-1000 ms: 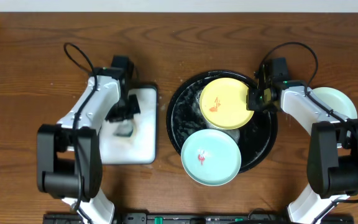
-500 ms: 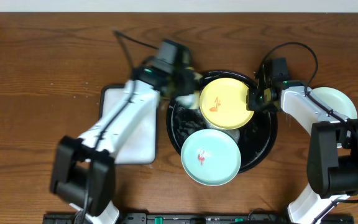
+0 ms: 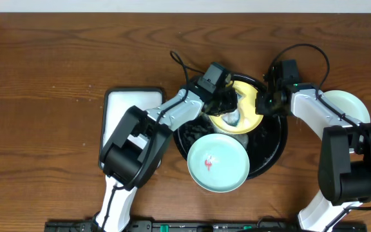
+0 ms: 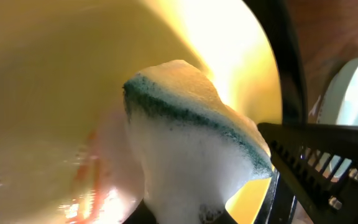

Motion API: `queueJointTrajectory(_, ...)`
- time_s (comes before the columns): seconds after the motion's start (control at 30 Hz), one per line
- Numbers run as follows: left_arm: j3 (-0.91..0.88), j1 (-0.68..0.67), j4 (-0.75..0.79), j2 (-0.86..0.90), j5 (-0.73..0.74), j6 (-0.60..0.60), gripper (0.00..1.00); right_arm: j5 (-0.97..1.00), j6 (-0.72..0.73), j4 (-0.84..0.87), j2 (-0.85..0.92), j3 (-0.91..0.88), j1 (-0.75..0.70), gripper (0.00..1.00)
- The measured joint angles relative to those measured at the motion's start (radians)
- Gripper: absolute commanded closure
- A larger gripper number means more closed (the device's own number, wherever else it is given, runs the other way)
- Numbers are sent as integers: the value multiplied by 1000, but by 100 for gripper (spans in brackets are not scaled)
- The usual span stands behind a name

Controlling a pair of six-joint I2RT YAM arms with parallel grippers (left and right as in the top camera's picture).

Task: Clean dirty plates on tray and stack at the side
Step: 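Lift the sponge with the left gripper and move it toward the yellow plate, then scrub the yellow plate with the sponge while the right gripper holds it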

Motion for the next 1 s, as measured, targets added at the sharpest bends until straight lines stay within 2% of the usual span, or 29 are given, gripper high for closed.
queueJointTrajectory(0.23, 80, 56, -257, -4, -84, 74, 93, 0, 0, 0, 0, 0, 0, 99)
queueJointTrajectory(0.33, 105, 59, -303, -5, -130, 122, 93, 0, 0, 0, 0, 0, 0, 99)
queueJointTrajectory(0.63, 108, -15, -193, 11, -225, 138, 92, 0, 0, -3, 0, 0, 0, 99)
queueJointTrajectory(0.83, 114, -47, -93, 50, -151, 76, 93, 0, 0, -8, 0, 0, -2, 99)
queueJointTrajectory(1.0, 123, -47, -74, 68, -60, 44, 93, 0, 0, -8, 0, 0, -2, 99)
